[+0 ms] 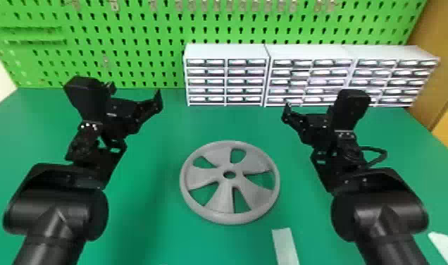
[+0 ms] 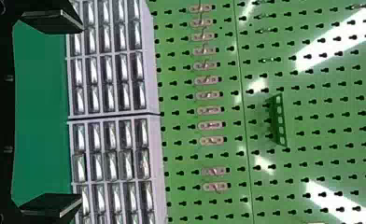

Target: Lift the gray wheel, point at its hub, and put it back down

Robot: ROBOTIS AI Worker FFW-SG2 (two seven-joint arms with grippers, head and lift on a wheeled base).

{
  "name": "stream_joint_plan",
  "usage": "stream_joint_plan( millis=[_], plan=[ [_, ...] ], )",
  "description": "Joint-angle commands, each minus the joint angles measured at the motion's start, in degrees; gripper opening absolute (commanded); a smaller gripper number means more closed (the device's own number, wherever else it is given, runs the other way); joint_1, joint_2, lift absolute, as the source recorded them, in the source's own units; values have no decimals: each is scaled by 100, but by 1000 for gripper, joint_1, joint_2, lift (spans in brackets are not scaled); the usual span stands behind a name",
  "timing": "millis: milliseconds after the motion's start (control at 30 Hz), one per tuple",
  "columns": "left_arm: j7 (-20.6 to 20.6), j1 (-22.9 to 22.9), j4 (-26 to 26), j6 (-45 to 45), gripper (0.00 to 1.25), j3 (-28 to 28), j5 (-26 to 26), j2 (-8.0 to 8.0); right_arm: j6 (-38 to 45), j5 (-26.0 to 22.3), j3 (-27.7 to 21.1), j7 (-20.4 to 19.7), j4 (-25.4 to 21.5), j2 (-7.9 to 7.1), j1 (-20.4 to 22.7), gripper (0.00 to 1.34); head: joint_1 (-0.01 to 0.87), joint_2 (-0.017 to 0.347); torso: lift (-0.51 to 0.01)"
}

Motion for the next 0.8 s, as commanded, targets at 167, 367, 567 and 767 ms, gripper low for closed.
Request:
stream_joint_plan(
  millis=[167,367,567,767],
  plan=[
    [-4,75,254,0,1192,5,-6,-23,0,55,102,3,189,0,-64,1302,692,48,-88],
    [-22,84,342,0,1192,-4,29,-32,-9,73,111,-6,277,9,-81,1302,692,48,-88],
    [-110,84,342,-61,1192,23,82,-50,-9,81,137,3,303,9,-108,1302,692,48,-88],
    [-145,49,307,-88,1192,49,205,-67,-9,108,137,3,303,0,-178,1302,692,48,-88]
  ],
)
